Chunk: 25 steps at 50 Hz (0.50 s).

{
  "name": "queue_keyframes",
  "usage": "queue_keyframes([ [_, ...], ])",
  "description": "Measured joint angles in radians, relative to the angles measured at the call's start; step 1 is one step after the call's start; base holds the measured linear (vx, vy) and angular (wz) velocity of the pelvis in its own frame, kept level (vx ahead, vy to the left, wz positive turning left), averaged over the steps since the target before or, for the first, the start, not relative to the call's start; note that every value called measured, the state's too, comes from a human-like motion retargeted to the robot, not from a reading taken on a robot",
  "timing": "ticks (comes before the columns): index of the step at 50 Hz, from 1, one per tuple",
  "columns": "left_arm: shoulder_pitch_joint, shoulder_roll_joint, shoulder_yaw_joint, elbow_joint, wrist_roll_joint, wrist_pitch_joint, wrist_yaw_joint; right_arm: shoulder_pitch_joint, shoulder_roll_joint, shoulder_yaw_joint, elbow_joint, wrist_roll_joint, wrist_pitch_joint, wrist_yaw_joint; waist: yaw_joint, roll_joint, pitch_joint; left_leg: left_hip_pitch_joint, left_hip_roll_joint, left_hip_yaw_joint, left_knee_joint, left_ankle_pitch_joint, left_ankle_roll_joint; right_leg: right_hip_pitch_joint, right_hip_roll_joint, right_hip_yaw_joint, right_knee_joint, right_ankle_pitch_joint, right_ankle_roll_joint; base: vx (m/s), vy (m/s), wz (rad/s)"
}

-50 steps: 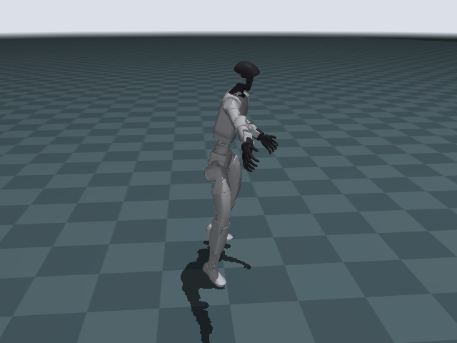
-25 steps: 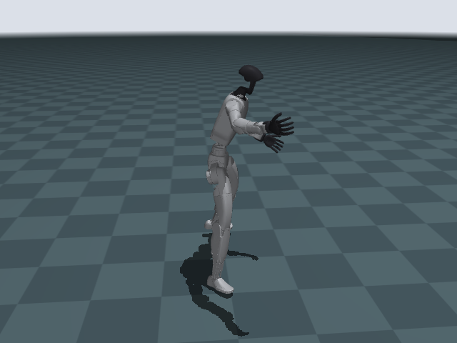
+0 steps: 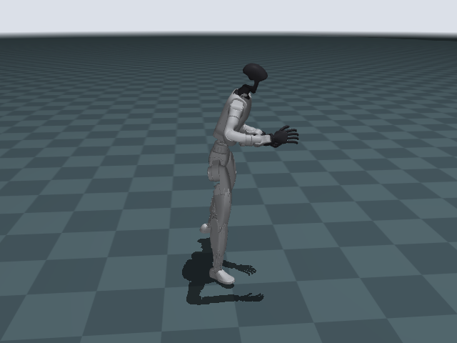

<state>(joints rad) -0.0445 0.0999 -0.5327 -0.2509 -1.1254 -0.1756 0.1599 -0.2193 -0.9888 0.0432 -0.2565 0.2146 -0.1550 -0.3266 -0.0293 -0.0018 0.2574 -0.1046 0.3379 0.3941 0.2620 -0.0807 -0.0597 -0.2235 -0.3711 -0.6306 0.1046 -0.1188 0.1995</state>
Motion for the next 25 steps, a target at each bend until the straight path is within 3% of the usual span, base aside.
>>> queue_keyframes([
  [3,0.023,-0.005,0.008,-0.050,-0.111,-0.071,-0.058,-0.027,-0.009,0.047,-0.051,-0.137,-0.010,0.045,0.011,-0.024,0.004,0.008,0.008,0.078,0.010,-0.015,0.012,0.004,-0.002,-0.005,0.010,-0.006,0.007,0.00,0.00,0.00],
  [9,0.023,0.003,0.011,-0.148,-0.281,-0.103,-0.144,-0.029,0.086,0.145,-0.143,-0.107,-0.020,0.086,0.093,-0.114,0.040,0.012,0.020,0.143,0.054,-0.058,0.045,0.008,-0.007,-0.002,0.030,-0.006,0.001,0.00,0.01,0.00],
  [14,0.003,-0.004,-0.013,-0.186,-0.309,-0.123,-0.184,0.037,0.219,0.174,-0.229,-0.030,-0.028,0.132,0.167,-0.227,0.100,-0.062,0.017,-0.036,0.166,-0.096,0.043,0.032,-0.027,-0.037,0.051,0.016,-0.012,0.01,0.11,0.28],
  [19,-0.048,-0.015,-0.103,-0.166,-0.291,-0.161,-0.187,0.104,0.298,0.200,-0.299,0.025,-0.042,0.159,0.221,-0.318,0.204,-0.176,0.021,-0.164,0.256,-0.198,-0.010,0.037,-0.078,-0.070,0.191,0.010,-0.051,-0.05,0.23,0.82],
  [22,-0.047,-0.068,-0.150,-0.170,-0.297,-0.190,-0.144,0.123,0.288,0.252,-0.307,0.080,-0.033,0.156,0.219,-0.351,0.243,-0.300,0.076,-0.132,0.395,-0.279,0.000,0.001,-0.116,-0.050,0.310,-0.006,-0.085,-0.06,0.37,1.18],
  [25,0.001,-0.149,-0.147,-0.227,-0.367,-0.183,-0.140,0.172,0.225,0.276,-0.265,0.124,-0.006,0.188,0.178,-0.340,0.243,-0.470,0.081,-0.215,0.587,-0.372,0.035,0.001,-0.133,-0.051,0.326,0.001,-0.088,-0.01,0.58,1.27],
])
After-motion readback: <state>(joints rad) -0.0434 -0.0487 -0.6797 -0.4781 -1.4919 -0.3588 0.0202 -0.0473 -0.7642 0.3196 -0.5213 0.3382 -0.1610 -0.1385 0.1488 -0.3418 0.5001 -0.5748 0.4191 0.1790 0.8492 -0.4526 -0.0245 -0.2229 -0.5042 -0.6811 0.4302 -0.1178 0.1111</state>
